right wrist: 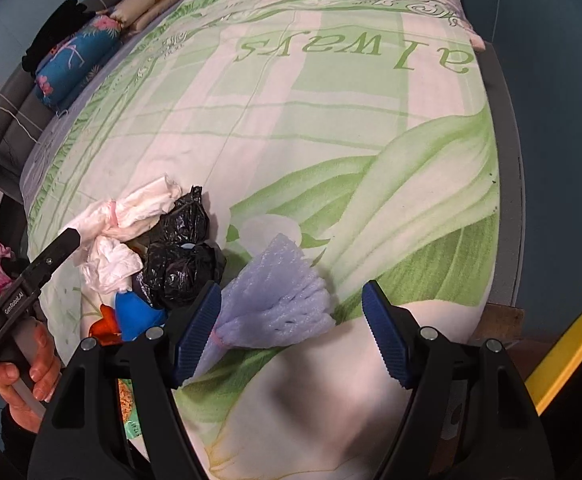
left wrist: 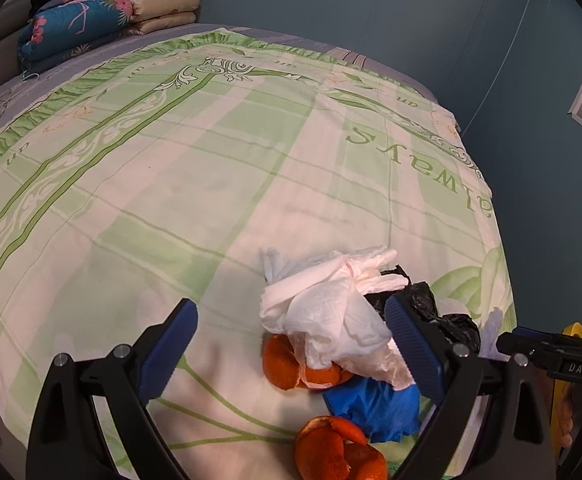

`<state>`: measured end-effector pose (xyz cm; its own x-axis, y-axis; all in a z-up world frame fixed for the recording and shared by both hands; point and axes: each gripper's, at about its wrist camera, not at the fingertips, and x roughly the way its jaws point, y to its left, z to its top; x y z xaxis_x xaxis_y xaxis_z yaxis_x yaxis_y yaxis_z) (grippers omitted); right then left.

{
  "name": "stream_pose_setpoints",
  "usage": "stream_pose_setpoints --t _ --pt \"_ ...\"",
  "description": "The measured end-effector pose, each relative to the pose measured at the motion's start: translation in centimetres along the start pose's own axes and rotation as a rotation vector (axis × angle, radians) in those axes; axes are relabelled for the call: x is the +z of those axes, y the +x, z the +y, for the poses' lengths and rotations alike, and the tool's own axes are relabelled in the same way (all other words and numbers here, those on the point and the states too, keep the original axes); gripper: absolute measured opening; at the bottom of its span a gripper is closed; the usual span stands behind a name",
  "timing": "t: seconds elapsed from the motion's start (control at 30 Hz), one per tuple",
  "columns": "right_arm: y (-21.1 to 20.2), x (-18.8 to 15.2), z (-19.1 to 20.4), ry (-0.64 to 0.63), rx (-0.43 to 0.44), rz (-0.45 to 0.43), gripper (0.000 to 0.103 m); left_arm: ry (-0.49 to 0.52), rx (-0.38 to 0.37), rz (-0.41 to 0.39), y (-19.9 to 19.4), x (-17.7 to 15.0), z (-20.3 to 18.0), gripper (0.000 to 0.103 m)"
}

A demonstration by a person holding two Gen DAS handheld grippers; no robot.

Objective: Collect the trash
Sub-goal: 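Grasp the white tissue with the left tool while the right tool grasps the white foam sleeve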

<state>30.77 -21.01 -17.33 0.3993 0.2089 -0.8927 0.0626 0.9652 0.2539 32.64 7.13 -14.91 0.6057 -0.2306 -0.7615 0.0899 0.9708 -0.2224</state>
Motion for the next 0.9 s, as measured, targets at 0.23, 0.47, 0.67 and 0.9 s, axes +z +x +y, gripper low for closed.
stream_pose_setpoints --t 0.23,0.47,0.67,0.9 --pt "1.9 -0.1 1.4 -0.051 -0.032 0.037 0.07 0.007 -0.042 0.024 1.2 0.2 -0.3 0.075" --pt "2.7 -0.2 2.7 -0.106 -0.061 0.042 0.054 0.041 -0.079 0.044 2.0 0.0 -1.0 0.024" --pt "2.6 -0.3 3.5 -0.152 -0.086 0.027 0.03 0.053 -0.083 0.025 1.2 0.1 -1.1 0.009" --pt "2.1 -0.4 3.6 -0.161 -0.086 0.027 0.016 0.044 -0.086 -0.001 -0.2 0.2 -0.5 0.008"
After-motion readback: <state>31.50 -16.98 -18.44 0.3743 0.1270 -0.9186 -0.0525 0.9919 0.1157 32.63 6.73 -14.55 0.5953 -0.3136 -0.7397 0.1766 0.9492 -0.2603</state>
